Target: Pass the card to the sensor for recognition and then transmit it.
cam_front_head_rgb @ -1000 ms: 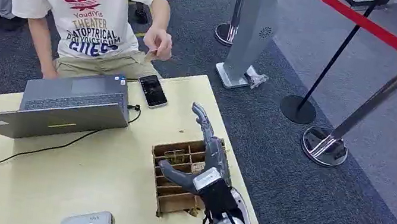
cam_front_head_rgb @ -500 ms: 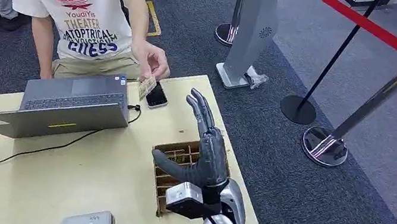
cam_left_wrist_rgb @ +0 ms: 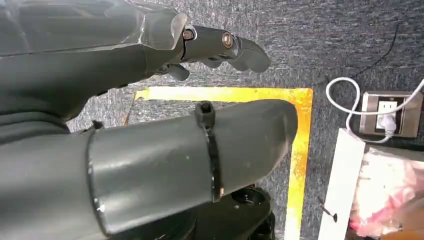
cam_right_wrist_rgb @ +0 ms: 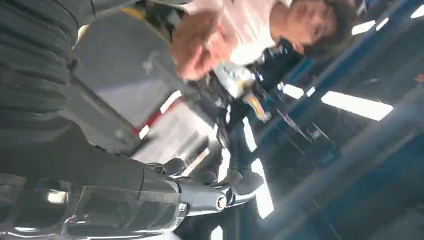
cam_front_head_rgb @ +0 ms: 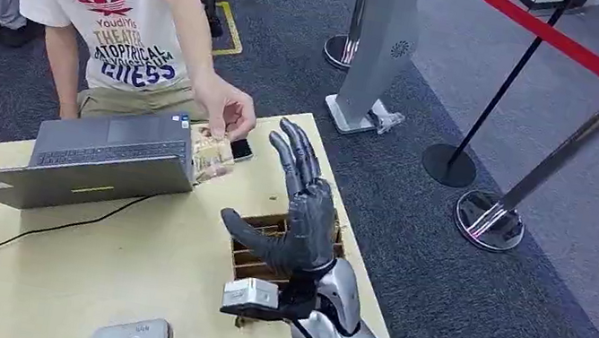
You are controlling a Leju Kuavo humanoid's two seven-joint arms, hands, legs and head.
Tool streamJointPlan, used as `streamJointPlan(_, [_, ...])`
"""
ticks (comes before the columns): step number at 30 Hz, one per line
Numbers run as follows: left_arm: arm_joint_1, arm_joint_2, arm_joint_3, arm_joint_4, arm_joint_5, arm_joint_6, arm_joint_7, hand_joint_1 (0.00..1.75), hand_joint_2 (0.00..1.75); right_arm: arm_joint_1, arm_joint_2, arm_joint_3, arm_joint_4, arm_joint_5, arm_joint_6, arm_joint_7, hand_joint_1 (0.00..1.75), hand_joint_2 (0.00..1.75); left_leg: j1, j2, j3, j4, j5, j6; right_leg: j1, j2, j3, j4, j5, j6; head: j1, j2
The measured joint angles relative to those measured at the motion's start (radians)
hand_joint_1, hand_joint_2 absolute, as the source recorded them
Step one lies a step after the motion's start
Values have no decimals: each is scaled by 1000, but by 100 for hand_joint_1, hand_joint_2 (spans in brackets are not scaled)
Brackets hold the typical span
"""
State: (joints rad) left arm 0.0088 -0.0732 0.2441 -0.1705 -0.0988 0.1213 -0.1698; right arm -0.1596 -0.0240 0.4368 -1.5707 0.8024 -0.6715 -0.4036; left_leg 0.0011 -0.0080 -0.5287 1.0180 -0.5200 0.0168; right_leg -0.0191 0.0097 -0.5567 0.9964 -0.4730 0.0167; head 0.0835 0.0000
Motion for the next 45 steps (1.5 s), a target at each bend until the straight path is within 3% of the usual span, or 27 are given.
streamJointPlan(7, [-3, 0, 0, 0, -3, 4, 4, 0, 0, -89, 19, 3, 112, 129, -9, -19, 0, 175, 0, -1, 0, 0, 0, 0, 0, -1, 0, 0, 1, -1, 0, 0])
streamJointPlan(21, [1, 4, 0, 0, -3, -1, 8, 0, 0, -142, 50, -21, 224, 127, -10, -53, 0, 175, 0, -1, 0, 0, 0, 0, 0, -1, 0, 0, 1, -1, 0, 0])
streamJointPlan(23, [1, 5, 0, 0, -3, -2, 8, 0, 0, -143, 51, -22, 229, 127, -10, -53, 16, 175, 0, -1, 0, 0, 0, 0, 0, -1, 0, 0, 1, -1, 0, 0])
streamJointPlan(24, [1, 6, 0, 0, -3, -2, 8, 0, 0, -143, 51, -22, 230, 126, -10, -53, 37, 175, 0, -1, 0, 0, 0, 0, 0, -1, 0, 0, 1, -1, 0, 0])
streamJointPlan(26, [2, 8, 0, 0, -3, -3, 8, 0, 0, -143, 52, -23, 233, 126, -10, -52, 120, 175, 0, -1, 0, 0, 0, 0, 0, -1, 0, 0, 1, -1, 0, 0])
streamJointPlan(27, [2, 9, 0, 0, -3, -4, 7, 0, 0, -143, 53, -24, 234, 125, -10, -51, 141, 175, 0, -1, 0, 0, 0, 0, 0, -1, 0, 0, 1, -1, 0, 0])
streamJointPlan(30, [3, 11, 0, 0, -3, -3, 3, 0, 0, -143, 55, -30, 236, 109, -10, -60, 166, 175, 0, -1, 0, 0, 0, 0, 0, -1, 0, 0, 1, -1, 0, 0])
streamJointPlan(33, [3, 11, 0, 0, -3, -2, -1, 0, 0, -142, 56, -39, 236, 107, -10, -72, 175, 175, 0, -1, -1, 0, 0, 0, 0, -1, 0, 0, 1, -1, 0, 0])
streamJointPlan(45, [5, 12, 0, 0, -3, -3, -3, 0, 0, -140, 70, -74, 240, 90, -10, -119, 175, 175, 0, -1, -1, 0, 0, 0, 0, -1, 0, 0, 1, -1, 0, 0])
